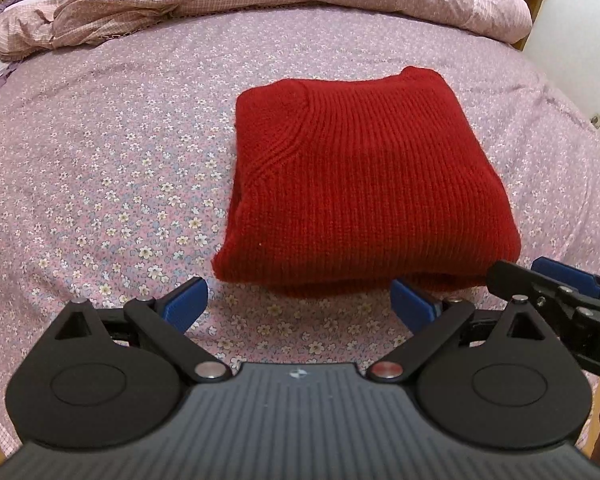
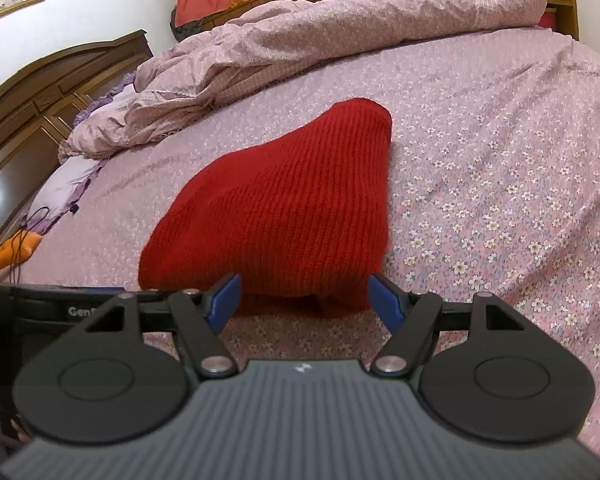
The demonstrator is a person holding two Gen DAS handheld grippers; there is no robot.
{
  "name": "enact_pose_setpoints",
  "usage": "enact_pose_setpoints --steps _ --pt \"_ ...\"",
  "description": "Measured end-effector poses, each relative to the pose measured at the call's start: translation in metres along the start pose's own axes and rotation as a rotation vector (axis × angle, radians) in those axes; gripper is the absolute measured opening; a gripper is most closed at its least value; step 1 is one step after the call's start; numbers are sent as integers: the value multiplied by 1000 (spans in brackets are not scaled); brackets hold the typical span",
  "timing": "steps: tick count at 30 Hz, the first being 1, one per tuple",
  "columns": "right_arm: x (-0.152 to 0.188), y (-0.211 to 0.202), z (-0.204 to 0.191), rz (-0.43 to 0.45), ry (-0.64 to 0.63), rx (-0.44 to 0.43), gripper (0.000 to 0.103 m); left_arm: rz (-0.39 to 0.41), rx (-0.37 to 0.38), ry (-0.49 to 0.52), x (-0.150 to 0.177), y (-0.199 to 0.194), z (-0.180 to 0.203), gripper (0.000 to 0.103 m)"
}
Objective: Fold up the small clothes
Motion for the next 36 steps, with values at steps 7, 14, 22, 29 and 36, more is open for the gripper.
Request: enact_pose_setpoints --steps 7,14,22,29,36 --pt "1 0 -1 -2 1 -1 72 -1 -1 1 1 1 0 100" --pt "0 1 -1 -3 2 -2 72 -1 0 4 1 1 1 100" --pt "1 2 0 -6 9 1 72 -2 -1 3 0 1 2 100" --pt "1 2 0 -6 9 1 72 -1 -2 4 0 1 2 100" --pt "1 2 0 -7 10 1 72 7 -10 11 2 0 3 100"
Point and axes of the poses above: each gripper's, at about its wrist camera, not at the fingertips, and y roughly the way its jaws point, z to its right, x to its underside, the point moved 4 cm from there along y, roughly the way its jaws point
